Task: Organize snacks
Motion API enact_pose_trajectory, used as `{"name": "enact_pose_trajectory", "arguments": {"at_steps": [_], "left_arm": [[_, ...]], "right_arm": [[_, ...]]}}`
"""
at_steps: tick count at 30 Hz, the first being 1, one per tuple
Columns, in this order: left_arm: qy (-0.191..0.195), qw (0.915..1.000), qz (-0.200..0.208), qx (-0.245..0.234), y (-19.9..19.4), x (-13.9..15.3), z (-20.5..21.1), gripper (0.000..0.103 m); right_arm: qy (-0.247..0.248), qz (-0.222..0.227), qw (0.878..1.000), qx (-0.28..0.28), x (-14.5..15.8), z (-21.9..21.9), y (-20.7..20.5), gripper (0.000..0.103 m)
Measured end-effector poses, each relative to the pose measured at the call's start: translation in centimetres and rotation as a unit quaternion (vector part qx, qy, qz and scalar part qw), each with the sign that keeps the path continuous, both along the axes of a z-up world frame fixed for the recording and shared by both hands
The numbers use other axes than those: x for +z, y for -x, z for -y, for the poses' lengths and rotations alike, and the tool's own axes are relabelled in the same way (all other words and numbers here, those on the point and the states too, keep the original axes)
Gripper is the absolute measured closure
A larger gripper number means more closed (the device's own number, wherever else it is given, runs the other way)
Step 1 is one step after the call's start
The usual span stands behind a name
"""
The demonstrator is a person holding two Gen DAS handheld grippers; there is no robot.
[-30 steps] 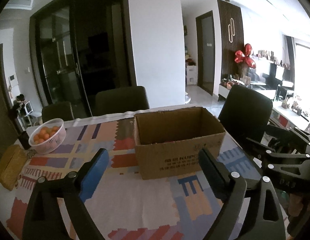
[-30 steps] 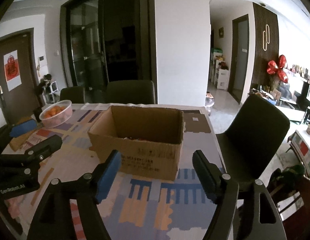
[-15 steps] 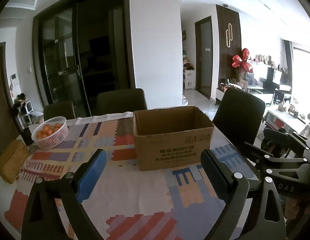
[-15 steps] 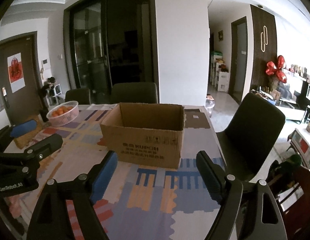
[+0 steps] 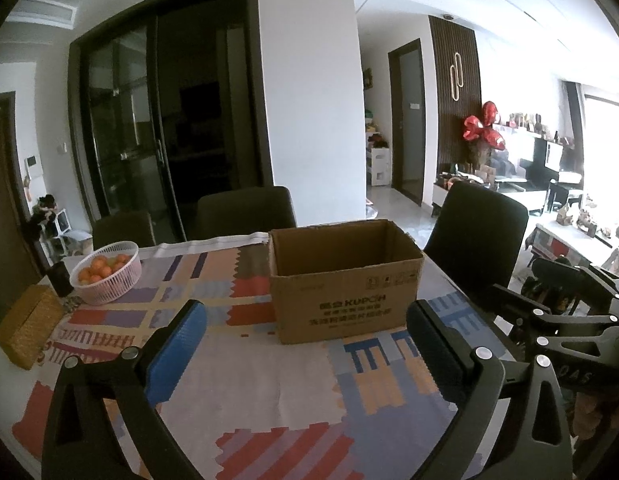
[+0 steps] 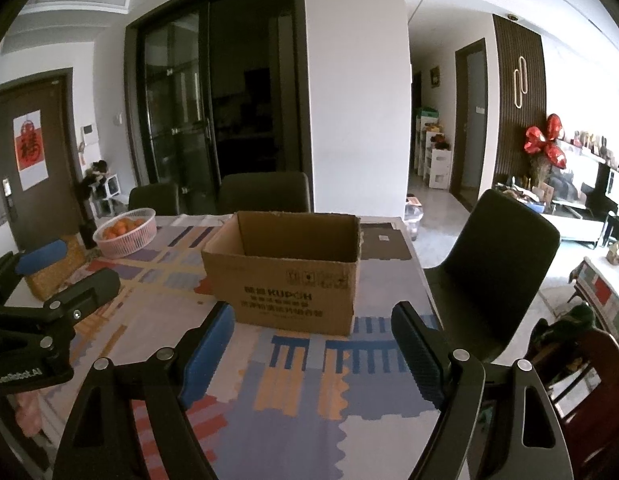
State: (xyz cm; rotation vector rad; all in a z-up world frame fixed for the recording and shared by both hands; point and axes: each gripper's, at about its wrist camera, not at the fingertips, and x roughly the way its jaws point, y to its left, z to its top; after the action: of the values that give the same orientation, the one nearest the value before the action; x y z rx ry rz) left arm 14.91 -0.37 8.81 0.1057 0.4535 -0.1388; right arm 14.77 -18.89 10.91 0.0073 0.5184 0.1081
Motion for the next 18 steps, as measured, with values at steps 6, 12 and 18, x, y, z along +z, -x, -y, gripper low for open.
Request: {"name": "enact_pose_trajectory", "arguments": {"at_steps": [6, 12, 18], "left_arm": [[0.000, 1.0000, -0.001, 0.002, -0.08, -0.16, -0.07, 0.001], [0.003, 1.0000, -0.004, 0.007, -0.09, -0.26, -0.26, 0.001], [0.008, 0.9999, -0.006, 0.009, -0.10, -0.24, -0.47, 0.001]], "right_arm": [[-0.001, -0.001, 1.000, 0.000, -0.04, 0.05, 0.07, 0.022], [0.000, -0.001, 1.000, 0.000, -0.03, 0.01, 0.04, 0.022], [0.002, -0.002, 1.000, 0.000, -0.16, -0.03, 0.06, 0.022]]}}
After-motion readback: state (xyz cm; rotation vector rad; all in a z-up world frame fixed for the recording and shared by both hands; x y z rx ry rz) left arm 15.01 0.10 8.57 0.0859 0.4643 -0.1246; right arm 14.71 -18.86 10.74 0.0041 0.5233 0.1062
